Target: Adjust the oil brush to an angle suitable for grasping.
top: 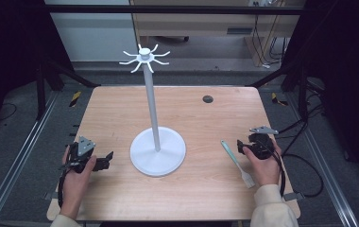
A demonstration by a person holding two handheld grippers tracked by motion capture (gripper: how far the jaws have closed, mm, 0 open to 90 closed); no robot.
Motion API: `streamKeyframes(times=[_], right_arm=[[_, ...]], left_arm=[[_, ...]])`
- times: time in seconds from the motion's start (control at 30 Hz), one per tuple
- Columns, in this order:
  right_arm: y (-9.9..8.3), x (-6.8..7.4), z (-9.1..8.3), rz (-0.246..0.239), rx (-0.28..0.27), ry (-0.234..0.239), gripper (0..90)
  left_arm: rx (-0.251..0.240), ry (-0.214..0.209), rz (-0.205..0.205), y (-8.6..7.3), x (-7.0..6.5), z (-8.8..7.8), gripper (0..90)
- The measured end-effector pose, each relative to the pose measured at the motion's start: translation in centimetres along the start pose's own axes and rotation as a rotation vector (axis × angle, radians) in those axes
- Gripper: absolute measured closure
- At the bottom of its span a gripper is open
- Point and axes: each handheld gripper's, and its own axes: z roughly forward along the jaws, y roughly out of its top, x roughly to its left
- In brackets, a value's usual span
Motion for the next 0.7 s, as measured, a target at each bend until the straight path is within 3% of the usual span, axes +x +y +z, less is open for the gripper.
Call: streamKeyframes(times=[0.23, 0.33, 0.37, 0.43, 0.47, 0.5, 0.53, 0.7], right_arm=[[2.6, 1.1, 1.3, -0.034, -0.029, -0.013, 36.8], [3.4, 1.2, 2.5, -0.019, -0.024, -0.007, 47.4], [3.4, 1.3, 3.0, 0.012, -0.024, 0.028, 57.3], [3.2, 1.4, 3.2, 0.020, -0.022, 0.043, 60.9], [2.7, 1.8, 3.3, -0.008, -0.008, 0.065, 69.2], [2.7, 1.8, 3.3, -0.008, -0.008, 0.065, 69.2], [2.2, 2.1, 3.2, -0.037, 0.004, 0.086, 75.5], [1.4, 2.4, 3.1, -0.093, 0.051, 0.123, 83.6]], left_arm=[[0.004, 0.000, 0.011, 0.0, -0.4, 0.0, 2.7], [0.008, -0.001, 0.014, -0.1, -0.5, 0.0, 2.7], [0.010, 0.000, 0.014, -0.1, -0.5, 0.0, 2.7], [0.013, -0.001, 0.015, -0.1, -0.5, 0.1, 2.7], [0.014, -0.002, 0.012, -0.1, -0.5, 0.1, 2.8], [0.015, -0.004, 0.011, -0.1, -0.5, 0.2, 2.8], [0.016, -0.004, 0.012, -0.1, -0.5, 0.2, 2.7], [0.011, -0.003, 0.007, 0.0, -0.4, 0.0, 2.8]])
